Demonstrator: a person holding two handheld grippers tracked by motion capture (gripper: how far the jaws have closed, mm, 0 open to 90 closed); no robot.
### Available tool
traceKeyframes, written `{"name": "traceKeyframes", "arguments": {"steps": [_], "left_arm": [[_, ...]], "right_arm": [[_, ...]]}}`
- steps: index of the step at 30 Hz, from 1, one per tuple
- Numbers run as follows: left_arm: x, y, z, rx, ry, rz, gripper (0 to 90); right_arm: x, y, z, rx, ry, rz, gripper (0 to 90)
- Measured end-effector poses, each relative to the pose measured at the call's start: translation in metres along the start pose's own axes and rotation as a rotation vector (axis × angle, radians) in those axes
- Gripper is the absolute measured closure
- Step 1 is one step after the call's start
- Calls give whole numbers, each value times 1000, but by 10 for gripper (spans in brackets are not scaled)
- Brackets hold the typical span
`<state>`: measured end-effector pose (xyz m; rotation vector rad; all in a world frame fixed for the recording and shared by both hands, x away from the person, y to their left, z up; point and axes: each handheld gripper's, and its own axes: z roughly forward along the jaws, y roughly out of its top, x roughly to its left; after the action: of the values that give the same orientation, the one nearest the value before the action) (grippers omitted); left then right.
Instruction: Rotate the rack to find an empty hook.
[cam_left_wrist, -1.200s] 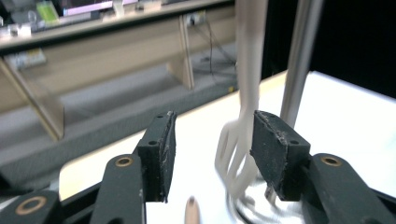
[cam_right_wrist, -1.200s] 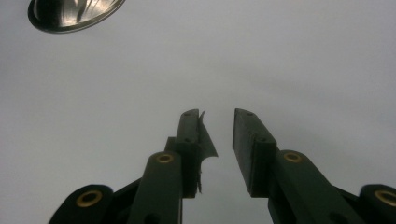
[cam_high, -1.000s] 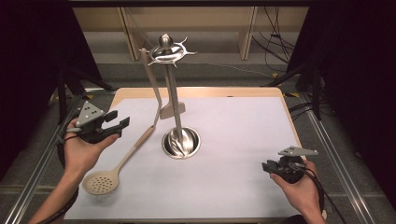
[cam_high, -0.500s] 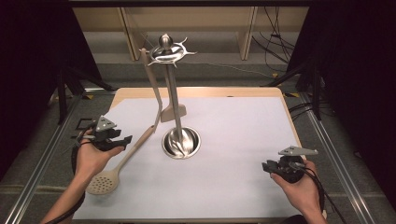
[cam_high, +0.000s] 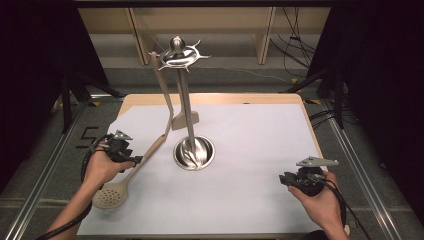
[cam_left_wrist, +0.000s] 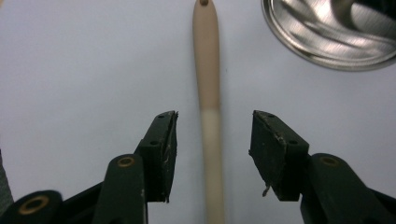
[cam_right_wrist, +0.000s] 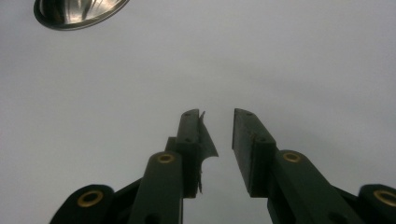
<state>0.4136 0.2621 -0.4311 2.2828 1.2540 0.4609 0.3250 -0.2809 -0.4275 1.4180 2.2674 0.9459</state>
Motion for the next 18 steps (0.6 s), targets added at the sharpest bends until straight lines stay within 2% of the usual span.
{"name": "traceKeyframes", "arguments": {"steps": [2, 4, 5, 7, 8, 9, 11, 13, 15, 16, 18], "left_arm": [[1, 0, 5, 34, 4, 5, 503], [2, 0, 11, 93, -11, 35, 511], [0, -1, 13, 117, -23, 35, 515], [0, -2, 17, 145, -32, 67, 518], [-3, -4, 19, 163, -36, 52, 529], [-1, -4, 20, 174, -30, 89, 537], [-4, -7, 23, 180, -35, 47, 546], [-3, -7, 26, 208, -34, 37, 561], [-2, -8, 29, 216, -30, 24, 595], [-2, -8, 30, 222, -27, 16, 602], [-3, -10, 32, 237, -29, -14, 629]], "right_arm": [[2, 1, 0, 14, 9, 35, 725], [2, 0, 0, 12, 6, 26, 725], [3, 0, 0, 15, 13, 35, 725], [3, 1, 0, 13, 15, 42, 726], [3, 1, -1, 11, 8, 39, 726], [2, 0, -1, 12, 6, 28, 727], [2, 0, 0, 13, 7, 29, 727], [3, 0, 2, 10, 16, 40, 728], [3, 0, 2, 18, 14, 17, 728], [4, 0, 1, 23, 16, 32, 728], [3, 0, 0, 14, 12, 30, 728]]}}
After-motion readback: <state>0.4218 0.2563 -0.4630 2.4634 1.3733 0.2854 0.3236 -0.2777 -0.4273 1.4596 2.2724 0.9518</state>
